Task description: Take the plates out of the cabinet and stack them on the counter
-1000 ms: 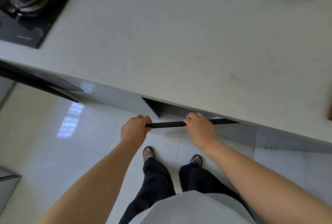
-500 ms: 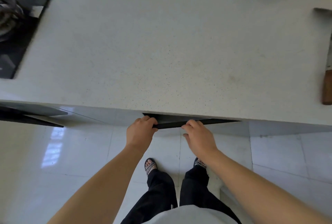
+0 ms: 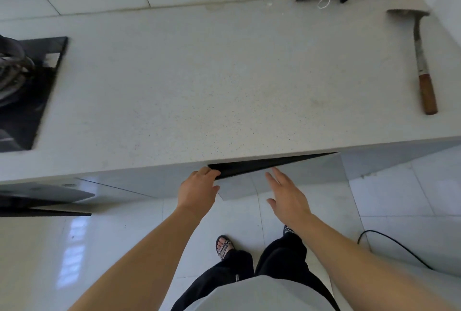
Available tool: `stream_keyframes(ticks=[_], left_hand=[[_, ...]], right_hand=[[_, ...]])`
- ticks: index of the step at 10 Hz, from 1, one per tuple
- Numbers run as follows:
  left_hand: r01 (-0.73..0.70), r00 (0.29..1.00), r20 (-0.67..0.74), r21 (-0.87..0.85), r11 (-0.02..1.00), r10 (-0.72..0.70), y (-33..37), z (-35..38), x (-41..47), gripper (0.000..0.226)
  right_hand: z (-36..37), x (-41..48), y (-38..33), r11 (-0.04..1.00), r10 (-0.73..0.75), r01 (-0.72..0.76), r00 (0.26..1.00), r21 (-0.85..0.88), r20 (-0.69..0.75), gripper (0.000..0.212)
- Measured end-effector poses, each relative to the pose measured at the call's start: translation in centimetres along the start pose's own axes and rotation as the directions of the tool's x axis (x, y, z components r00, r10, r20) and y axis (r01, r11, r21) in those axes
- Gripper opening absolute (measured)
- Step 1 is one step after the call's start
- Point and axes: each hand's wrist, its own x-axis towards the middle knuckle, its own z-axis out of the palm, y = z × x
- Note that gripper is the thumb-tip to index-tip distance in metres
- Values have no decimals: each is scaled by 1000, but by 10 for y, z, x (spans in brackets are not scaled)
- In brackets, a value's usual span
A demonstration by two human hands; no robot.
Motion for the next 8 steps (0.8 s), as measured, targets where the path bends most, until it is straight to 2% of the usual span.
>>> stream_keyframes(ticks=[2, 4, 7, 8], left_hand=[[-42, 999, -16, -12, 999, 41, 10, -14, -10, 40], [-79, 992, -100, -36, 996, 75, 34, -38, -22, 40], [-111, 941, -310, 102, 989, 138, 72, -88, -63, 48], [-122, 897, -410, 133, 984, 167, 86, -100, -83, 48]], right_hand=[[-18, -12, -12, 999, 28, -27, 998, 31, -56, 63], [-57, -23, -17, 1000, -6, 9, 993, 26, -117, 56], [-119, -61, -10, 991, -128, 132, 969, 3, -212, 58], [-140, -83, -8, 980, -197, 199, 936, -25, -291, 57]])
